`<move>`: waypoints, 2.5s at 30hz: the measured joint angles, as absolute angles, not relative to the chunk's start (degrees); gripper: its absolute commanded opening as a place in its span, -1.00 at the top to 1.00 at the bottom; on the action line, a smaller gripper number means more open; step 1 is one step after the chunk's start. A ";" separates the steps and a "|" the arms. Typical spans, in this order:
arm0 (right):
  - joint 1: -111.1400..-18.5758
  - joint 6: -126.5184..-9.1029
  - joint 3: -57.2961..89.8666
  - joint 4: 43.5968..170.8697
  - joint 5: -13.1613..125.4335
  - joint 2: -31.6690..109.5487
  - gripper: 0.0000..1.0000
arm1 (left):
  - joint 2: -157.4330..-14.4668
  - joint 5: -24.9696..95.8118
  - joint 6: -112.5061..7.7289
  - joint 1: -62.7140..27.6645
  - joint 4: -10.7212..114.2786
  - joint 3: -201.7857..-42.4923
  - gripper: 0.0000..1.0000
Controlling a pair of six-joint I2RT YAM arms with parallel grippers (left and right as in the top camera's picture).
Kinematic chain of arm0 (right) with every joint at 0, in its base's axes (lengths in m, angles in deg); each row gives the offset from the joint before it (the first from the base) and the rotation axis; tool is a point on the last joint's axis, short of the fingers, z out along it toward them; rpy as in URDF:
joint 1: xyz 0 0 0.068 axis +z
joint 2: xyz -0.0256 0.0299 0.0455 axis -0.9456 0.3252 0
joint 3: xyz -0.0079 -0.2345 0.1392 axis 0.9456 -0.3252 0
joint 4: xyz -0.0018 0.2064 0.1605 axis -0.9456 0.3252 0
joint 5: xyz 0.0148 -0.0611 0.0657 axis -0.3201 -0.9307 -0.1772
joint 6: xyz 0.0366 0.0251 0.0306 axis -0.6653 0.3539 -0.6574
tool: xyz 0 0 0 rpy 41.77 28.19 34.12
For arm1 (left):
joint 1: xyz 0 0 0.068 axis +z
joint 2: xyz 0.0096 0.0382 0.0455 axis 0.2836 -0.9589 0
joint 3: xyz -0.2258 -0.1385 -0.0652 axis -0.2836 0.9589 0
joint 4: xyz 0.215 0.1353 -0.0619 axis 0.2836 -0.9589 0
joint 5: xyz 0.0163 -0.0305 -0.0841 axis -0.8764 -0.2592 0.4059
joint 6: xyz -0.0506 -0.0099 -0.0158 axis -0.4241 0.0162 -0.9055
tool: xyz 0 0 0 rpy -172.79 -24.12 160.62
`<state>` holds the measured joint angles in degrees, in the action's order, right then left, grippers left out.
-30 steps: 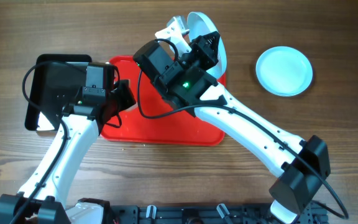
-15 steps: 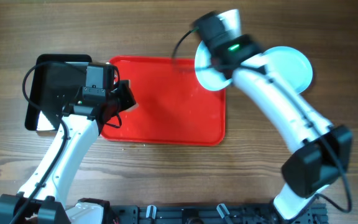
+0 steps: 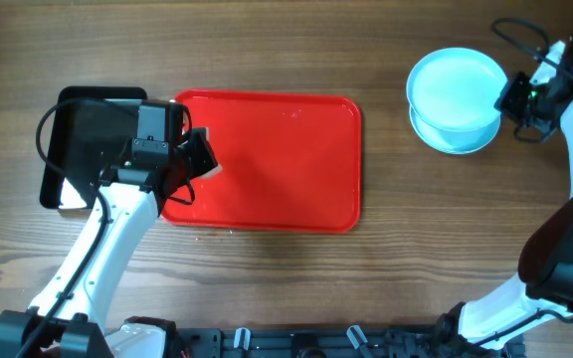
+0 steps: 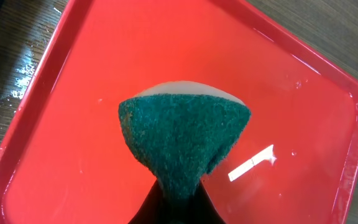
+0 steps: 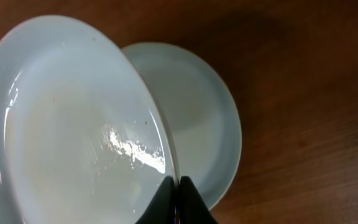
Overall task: Clean dirty plates on tray and stack at the side
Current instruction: 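Lower the plate onto the plate stack and release with the right gripper, then place the sponge into the black tray with the left gripper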
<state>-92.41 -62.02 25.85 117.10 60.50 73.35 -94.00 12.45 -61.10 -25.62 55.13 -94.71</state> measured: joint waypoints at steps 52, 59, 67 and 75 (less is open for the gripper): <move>-88.93 -63.64 18.83 132.12 71.34 47.15 -0.43 | -106.11 -0.42 -52.68 0.43 75.70 -94.49 -0.32; -82.55 -59.83 18.70 137.12 71.67 36.63 -0.34 | -84.32 5.04 -52.88 0.43 54.92 -94.23 -0.51; -82.31 -59.59 18.72 148.40 68.61 11.76 -0.39 | -56.21 13.98 -54.98 0.45 41.32 -94.38 -1.00; -82.31 -59.81 18.72 154.74 68.17 -2.27 -0.99 | -51.58 15.25 -55.70 0.47 39.68 -94.38 -1.00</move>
<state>-82.31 -59.81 18.72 154.74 68.17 -2.27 -51.58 15.25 -55.70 0.47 39.68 -94.38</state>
